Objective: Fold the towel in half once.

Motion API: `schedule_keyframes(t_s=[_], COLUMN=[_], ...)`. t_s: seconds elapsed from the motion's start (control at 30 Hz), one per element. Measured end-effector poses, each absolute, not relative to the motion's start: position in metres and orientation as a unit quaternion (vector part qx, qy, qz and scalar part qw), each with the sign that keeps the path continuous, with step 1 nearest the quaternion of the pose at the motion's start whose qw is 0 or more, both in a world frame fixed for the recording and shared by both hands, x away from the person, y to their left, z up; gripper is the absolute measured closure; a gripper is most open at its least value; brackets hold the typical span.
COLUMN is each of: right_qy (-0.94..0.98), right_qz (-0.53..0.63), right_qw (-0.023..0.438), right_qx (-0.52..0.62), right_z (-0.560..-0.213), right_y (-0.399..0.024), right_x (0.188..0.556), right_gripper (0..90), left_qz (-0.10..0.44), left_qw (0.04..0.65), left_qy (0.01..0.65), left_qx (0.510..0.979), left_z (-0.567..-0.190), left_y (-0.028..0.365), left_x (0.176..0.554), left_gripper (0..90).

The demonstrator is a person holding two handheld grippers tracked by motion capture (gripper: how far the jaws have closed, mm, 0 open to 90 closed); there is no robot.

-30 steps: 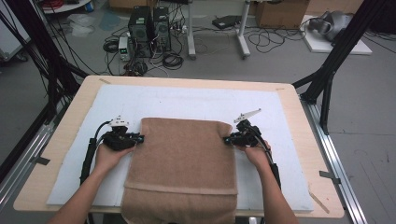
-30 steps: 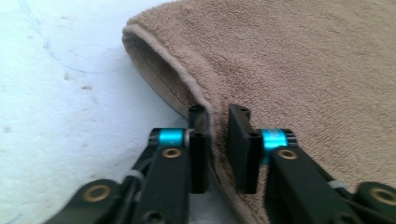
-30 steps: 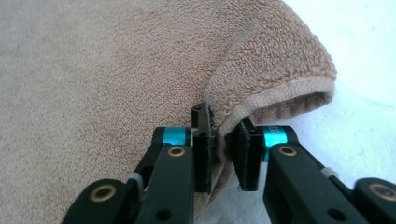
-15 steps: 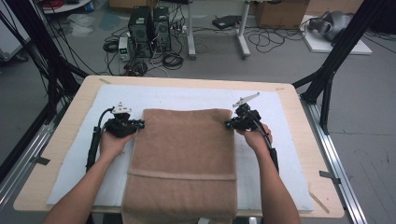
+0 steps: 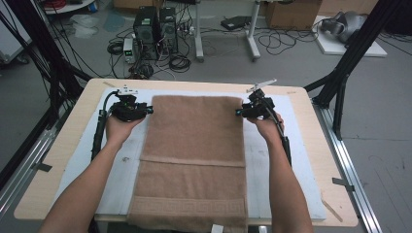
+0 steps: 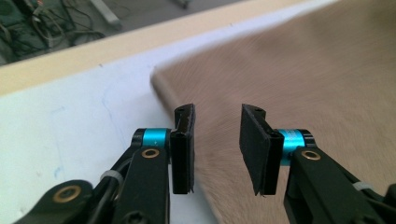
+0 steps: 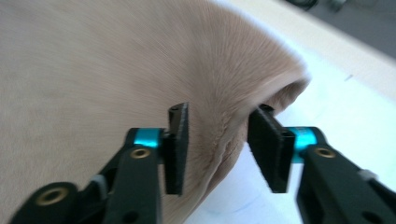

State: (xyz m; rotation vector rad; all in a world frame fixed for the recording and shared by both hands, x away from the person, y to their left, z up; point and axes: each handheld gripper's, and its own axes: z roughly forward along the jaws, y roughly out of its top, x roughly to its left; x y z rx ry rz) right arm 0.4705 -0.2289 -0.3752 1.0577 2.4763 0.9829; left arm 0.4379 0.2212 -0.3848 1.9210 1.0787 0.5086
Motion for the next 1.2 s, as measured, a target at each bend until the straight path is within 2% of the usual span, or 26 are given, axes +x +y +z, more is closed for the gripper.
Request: schedule_keyframes(t_s=[0.1, 0.13, 0.2, 0.37, 0.6, 0.77, 1.2], right_qy=[0.860, 0.860, 0.863, 0.863, 0.863, 0.860, 0.862], right_qz=[0.340, 0.339, 0.338, 0.362, 0.384, 0.390, 0.390], right_qw=[0.131, 0.118, 0.100, 0.106, 0.122, 0.128, 0.128], right_qx=[0.357, 0.363, 0.362, 0.336, 0.304, 0.303, 0.297], right_z=[-0.383, -0.385, -0.384, -0.366, -0.353, -0.361, -0.386], right_y=[-0.228, -0.227, -0.226, -0.219, -0.220, -0.234, -0.251], right_x=[0.463, 0.461, 0.457, 0.439, 0.407, 0.386, 0.347], right_gripper=[48.6, 44.3, 41.3, 35.3, 29.9, 27.7, 28.3], left_qz=[0.183, 0.182, 0.180, 0.171, 0.178, 0.167, 0.160], left_qw=[0.428, 0.433, 0.435, 0.432, 0.446, 0.453, 0.438], left_qy=[0.431, 0.425, 0.421, 0.404, 0.382, 0.371, 0.349], left_qx=[0.773, 0.774, 0.775, 0.788, 0.790, 0.793, 0.813], left_z=[-0.388, -0.388, -0.388, -0.387, -0.387, -0.389, -0.410], left_y=[0.228, 0.230, 0.231, 0.233, 0.236, 0.237, 0.239], left_x=[0.433, 0.430, 0.424, 0.408, 0.383, 0.366, 0.326], left_gripper=[59.0, 58.1, 56.3, 48.4, 43.8, 39.7, 38.7])
